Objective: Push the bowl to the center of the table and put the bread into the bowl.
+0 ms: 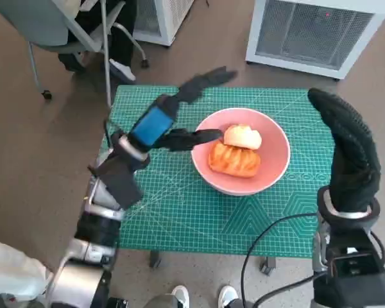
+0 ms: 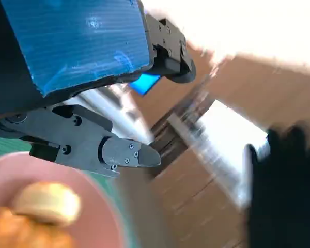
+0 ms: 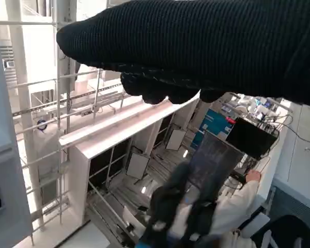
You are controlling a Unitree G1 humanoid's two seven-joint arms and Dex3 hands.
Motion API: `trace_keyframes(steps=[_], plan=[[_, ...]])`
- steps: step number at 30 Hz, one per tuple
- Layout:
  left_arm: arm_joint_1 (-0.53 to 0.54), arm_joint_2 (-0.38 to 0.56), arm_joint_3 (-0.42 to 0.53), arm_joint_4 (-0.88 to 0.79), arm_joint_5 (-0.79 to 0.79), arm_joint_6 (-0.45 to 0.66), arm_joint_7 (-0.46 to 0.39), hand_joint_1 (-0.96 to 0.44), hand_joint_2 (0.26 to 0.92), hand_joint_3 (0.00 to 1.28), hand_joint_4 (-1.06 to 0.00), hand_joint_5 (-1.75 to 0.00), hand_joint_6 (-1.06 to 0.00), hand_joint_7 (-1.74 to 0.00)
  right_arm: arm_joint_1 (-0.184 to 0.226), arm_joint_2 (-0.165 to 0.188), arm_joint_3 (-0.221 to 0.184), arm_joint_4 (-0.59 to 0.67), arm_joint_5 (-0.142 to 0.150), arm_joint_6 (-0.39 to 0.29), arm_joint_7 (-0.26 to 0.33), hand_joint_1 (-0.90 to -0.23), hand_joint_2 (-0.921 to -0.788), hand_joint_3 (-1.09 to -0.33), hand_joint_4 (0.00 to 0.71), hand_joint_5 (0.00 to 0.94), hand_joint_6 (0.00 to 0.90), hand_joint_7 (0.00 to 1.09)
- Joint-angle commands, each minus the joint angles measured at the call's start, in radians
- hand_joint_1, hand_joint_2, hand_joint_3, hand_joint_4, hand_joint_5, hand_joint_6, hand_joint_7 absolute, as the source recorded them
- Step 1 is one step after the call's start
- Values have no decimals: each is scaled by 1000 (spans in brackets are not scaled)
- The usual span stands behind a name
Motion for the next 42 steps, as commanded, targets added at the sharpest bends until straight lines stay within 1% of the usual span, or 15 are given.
trace_keyframes(steps=[1, 5, 10, 16, 22, 31, 42], plan=[[72, -47, 21, -82, -67, 21, 8, -268, 921, 317, -44, -701, -6, -922, -6, 3, -2, -14, -11, 29, -15, -365, -921, -523, 437, 12, 124, 685], [111, -63, 28, -125, -76, 24, 19, -271, 921, 343, -9, -726, 0, -916, -13, 3, 0, -20, -15, 46, -20, -364, -921, -526, 438, 11, 123, 683], [139, -45, 41, -160, -64, 20, 14, -295, 921, 354, -1, -723, 1, -922, -19, 8, 3, -26, -20, 63, -28, -369, -921, -527, 440, 11, 123, 682], [157, -42, 47, -175, -59, -1, 13, -321, 921, 368, 1, -734, 1, -931, -21, 14, 7, -23, -26, 63, -34, -372, -921, -527, 439, 10, 124, 684], [170, -51, 48, -195, -68, -3, 11, -332, 920, 382, 1, -739, 1, -937, -24, 14, 11, -19, -26, 61, -34, -378, -921, -526, 438, 9, 123, 686], [172, -56, 49, -205, -72, 10, 11, -356, 916, 386, 1, -743, 1, -944, -28, 7, 16, -17, -11, 64, -26, -386, -921, -523, 439, 8, 119, 693], [165, -62, 49, -204, -80, 26, 10, -358, 914, 391, 1, -742, 1, -945, -30, -2, 20, -19, -6, 67, -20, -383, -921, -525, 439, 7, 116, 699]])
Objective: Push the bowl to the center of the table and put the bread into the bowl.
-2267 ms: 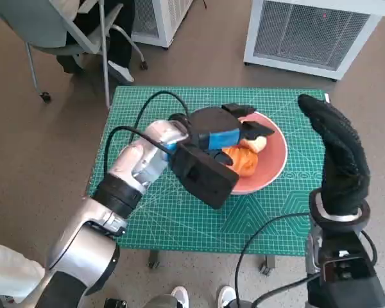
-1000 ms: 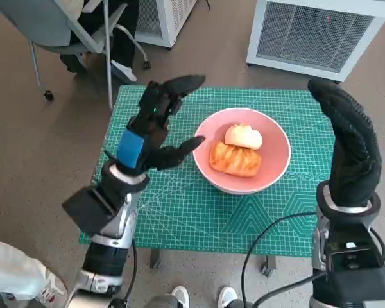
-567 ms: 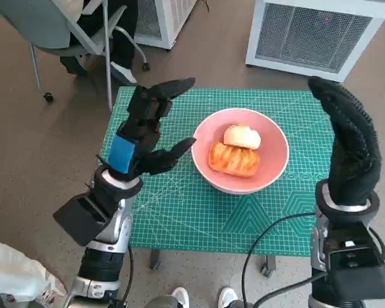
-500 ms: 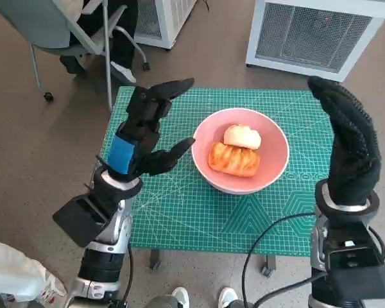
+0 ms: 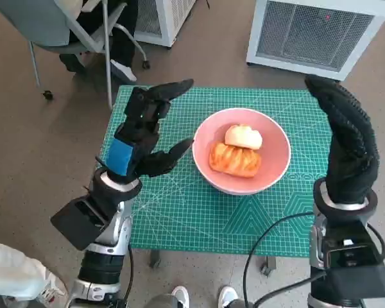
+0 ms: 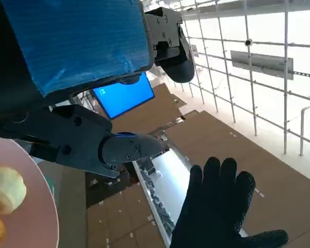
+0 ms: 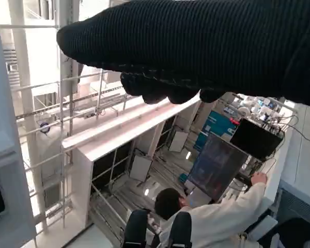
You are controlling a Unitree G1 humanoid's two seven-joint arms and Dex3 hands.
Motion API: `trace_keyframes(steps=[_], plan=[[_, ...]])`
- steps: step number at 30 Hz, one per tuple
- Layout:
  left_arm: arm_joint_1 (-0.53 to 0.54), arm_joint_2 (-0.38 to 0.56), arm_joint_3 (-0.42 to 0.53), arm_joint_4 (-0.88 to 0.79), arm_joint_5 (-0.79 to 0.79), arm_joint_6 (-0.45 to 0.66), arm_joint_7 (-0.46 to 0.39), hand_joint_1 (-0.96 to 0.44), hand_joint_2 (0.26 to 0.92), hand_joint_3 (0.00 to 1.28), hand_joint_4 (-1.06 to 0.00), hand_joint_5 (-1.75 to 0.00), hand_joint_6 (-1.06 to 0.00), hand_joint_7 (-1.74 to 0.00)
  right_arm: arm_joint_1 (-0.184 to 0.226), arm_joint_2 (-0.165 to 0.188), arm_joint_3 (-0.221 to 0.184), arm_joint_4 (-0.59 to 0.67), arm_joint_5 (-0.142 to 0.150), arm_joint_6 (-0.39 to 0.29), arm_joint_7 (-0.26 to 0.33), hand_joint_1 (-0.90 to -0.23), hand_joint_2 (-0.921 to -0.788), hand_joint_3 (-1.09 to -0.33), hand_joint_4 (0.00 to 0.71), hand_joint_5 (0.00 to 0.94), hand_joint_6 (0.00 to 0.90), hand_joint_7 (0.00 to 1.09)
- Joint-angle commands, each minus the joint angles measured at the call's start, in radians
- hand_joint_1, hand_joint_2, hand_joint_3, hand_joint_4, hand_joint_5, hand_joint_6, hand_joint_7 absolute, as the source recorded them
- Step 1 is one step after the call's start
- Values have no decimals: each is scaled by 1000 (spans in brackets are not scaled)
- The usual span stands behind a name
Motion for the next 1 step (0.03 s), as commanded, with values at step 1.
trace_keyframes(steps=[1], plan=[[-3, -6, 2, -18, -6, 8, -1, -358, 914, 392, 1, -741, 1, -945, 3, -9, 2, 6, 11, 15, 10, -383, -921, -525, 439, 7, 116, 699]])
